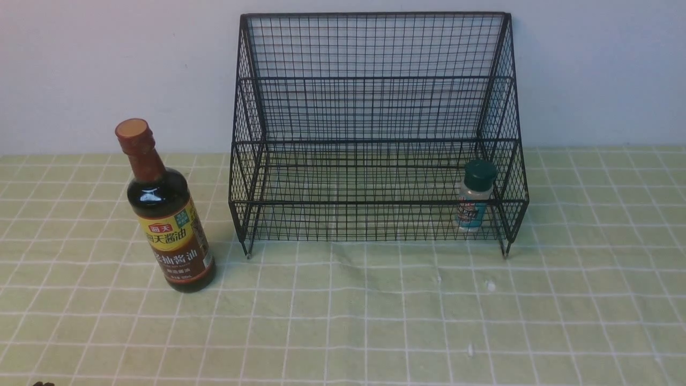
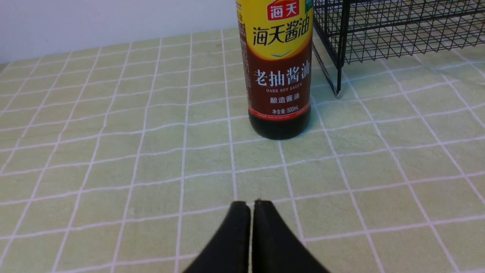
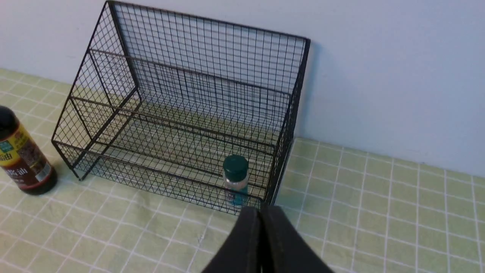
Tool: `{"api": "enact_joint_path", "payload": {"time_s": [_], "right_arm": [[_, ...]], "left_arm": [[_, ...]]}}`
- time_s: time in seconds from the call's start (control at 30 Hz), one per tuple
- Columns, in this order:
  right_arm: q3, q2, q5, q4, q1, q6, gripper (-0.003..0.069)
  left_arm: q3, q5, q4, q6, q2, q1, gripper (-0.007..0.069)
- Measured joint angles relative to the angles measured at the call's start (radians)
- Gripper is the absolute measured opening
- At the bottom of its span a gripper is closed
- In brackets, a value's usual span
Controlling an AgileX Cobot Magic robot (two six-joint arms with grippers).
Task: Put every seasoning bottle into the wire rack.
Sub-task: Use the left arm to grab the condiment bottle closest to it
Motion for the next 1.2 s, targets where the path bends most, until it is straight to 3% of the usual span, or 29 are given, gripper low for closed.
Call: {"api": "enact_joint_path", "payload": {"time_s": [0.2,0.4,0.7,0.9,1.1,1.2], "right_arm": [[0.476,-0.369,-0.482,0.008,0.0,0.062,-0.0015],[0.769,-0.569,-0.83,0.058,0.0,0.104,-0.0015],[0.923,-0.589,-0.87,0.044,0.0,0.108,-0.0015],[0.978,-0.59,-0.872,-0.068,-0.011,0.107,-0.0015],[1.079,-0.593,-0.872,-0.104,-0.262,0.107,-0.0015],[1.165,-0.626,-0.87,-0.108,-0.325,0.107,-0.0015]], "left_arm": [[0.0,0.0,0.0,0.0,0.0,0.0,-0.0006],[0.0,0.0,0.0,0.0,0.0,0.0,-0.0006],[0.0,0.0,0.0,0.0,0.0,0.0,-0.0006],[0.0,0.0,0.0,0.0,0.0,0.0,-0.0006],[0.0,0.0,0.0,0.0,0.0,0.0,-0.0006],[0.0,0.0,0.0,0.0,0.0,0.0,-0.0006]]}}
